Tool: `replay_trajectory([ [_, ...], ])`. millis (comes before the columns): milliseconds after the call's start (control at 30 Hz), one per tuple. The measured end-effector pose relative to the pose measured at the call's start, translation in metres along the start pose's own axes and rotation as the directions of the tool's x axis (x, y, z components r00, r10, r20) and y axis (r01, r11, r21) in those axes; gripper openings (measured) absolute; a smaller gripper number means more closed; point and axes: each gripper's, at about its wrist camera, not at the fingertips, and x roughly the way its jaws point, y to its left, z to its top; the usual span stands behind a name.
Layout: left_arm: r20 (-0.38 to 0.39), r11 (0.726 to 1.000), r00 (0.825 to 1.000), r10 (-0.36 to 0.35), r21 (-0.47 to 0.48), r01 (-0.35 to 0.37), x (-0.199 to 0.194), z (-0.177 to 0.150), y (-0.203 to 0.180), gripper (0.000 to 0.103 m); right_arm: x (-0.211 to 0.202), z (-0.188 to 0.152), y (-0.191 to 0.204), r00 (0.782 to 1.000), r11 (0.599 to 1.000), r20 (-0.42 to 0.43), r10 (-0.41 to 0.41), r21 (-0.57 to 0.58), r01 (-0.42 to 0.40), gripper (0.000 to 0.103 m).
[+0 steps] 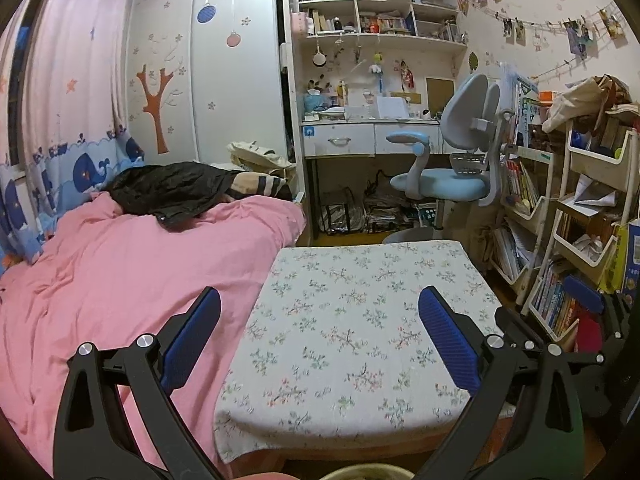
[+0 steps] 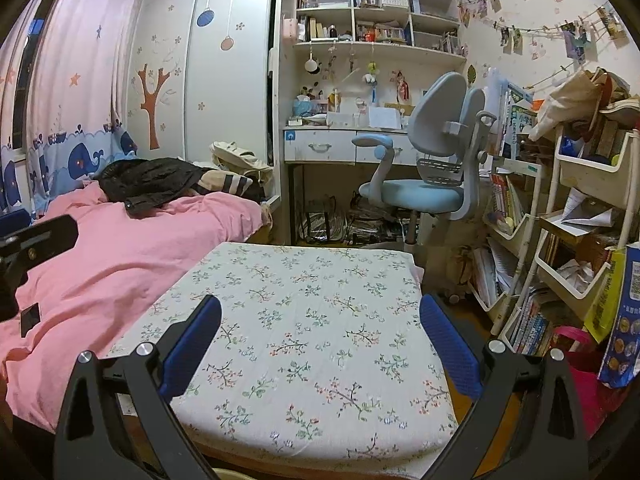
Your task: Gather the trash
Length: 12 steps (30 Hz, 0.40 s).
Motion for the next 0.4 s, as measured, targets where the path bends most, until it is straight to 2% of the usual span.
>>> replay_trajectory([
  [167,-0.052,0.999,0.998,-0.022,-0.033,0.02,0.041,0.011,0.001,0.096,0.025,0.004,-0.004,1.0,1.0,-0.026,-0.004,0.009,0.004,0.095],
  [400,-0.089,0.999,0.996,0.018,0.028,-0.016,0.097,0.008,-0.003,0.096,0.061,0.007,-0.015,0.996,0.998,-0.093,-0.002,0.057,0.007,0.095],
])
